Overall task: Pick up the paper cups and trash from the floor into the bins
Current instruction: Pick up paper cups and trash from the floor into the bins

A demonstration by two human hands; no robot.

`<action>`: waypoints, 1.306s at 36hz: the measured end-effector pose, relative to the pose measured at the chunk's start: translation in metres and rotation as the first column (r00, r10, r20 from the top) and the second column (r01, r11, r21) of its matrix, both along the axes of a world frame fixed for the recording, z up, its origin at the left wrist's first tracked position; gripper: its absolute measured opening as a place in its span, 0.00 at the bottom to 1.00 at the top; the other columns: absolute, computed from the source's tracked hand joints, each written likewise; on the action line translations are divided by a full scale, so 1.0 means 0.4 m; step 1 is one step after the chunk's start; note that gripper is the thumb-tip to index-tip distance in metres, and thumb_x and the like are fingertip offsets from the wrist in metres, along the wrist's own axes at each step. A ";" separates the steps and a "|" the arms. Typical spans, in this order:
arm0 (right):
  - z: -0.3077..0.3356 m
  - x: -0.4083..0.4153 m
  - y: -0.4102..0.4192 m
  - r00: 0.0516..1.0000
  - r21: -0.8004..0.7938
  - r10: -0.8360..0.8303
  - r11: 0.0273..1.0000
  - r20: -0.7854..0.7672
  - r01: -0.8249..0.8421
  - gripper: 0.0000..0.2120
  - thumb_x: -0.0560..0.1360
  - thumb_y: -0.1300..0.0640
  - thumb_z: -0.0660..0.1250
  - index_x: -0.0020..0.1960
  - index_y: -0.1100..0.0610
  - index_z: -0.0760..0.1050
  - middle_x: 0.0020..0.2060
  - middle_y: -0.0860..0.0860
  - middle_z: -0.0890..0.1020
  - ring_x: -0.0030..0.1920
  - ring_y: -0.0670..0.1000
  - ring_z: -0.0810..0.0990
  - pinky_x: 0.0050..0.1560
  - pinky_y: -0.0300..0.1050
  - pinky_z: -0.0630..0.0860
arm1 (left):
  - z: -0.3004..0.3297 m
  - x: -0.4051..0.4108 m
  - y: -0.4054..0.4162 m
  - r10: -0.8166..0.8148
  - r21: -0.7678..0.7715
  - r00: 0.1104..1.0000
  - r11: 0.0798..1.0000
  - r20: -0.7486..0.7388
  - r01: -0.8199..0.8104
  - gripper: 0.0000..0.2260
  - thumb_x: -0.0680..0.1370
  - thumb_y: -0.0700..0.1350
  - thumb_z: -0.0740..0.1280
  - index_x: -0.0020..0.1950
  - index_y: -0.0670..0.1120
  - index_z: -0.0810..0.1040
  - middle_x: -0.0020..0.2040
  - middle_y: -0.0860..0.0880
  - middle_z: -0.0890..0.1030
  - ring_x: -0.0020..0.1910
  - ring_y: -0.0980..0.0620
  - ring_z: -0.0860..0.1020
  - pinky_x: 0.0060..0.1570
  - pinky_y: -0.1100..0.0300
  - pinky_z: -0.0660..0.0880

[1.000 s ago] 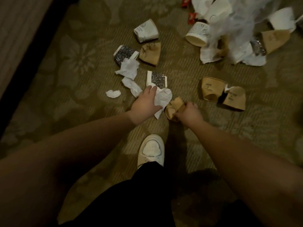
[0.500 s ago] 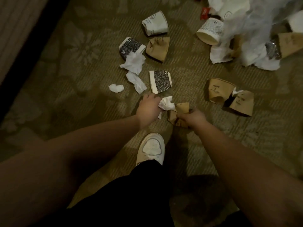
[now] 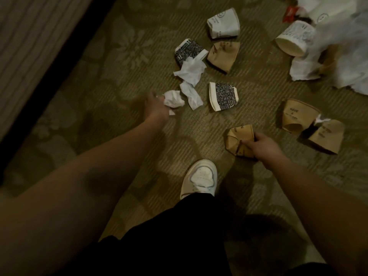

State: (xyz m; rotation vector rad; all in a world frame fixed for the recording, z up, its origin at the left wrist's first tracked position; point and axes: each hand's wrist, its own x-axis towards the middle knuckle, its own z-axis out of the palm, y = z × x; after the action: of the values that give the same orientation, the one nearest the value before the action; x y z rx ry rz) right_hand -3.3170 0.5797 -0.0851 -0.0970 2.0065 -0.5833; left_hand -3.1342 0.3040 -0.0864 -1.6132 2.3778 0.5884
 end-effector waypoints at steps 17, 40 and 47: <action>0.093 -0.083 -0.187 0.998 -0.204 -0.060 0.977 0.009 0.061 0.16 0.78 0.51 0.69 0.63 0.57 0.78 0.54 0.53 0.83 0.53 0.51 0.81 0.51 0.45 0.76 | -0.014 -0.013 -0.006 -0.304 0.034 0.907 0.951 0.293 0.308 0.26 0.81 0.43 0.61 0.77 0.37 0.57 0.77 0.35 0.58 0.74 0.37 0.61 0.71 0.49 0.60; 0.077 -0.033 -0.225 0.973 -0.129 -0.231 0.966 -0.032 0.225 0.28 0.77 0.55 0.70 0.74 0.55 0.66 0.65 0.53 0.77 0.62 0.55 0.77 0.56 0.48 0.76 | 0.025 -0.014 0.054 0.088 0.332 0.964 0.943 -0.251 0.000 0.10 0.81 0.48 0.64 0.53 0.43 0.79 0.47 0.47 0.79 0.47 0.49 0.77 0.44 0.57 0.72; 0.080 -0.066 -0.108 0.956 -0.099 -0.293 0.952 -0.012 0.291 0.21 0.80 0.57 0.67 0.72 0.54 0.70 0.62 0.52 0.78 0.56 0.51 0.76 0.55 0.48 0.72 | 0.050 -0.132 0.083 0.549 0.675 0.752 0.712 -0.364 -0.194 0.08 0.78 0.44 0.68 0.55 0.45 0.82 0.48 0.46 0.84 0.51 0.48 0.82 0.51 0.55 0.76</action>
State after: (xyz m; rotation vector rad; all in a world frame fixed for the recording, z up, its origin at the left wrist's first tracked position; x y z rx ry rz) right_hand -3.3433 0.5363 -0.0529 0.1380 2.0335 -0.8717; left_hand -3.1869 0.3372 -0.0663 -1.7741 1.7705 1.9110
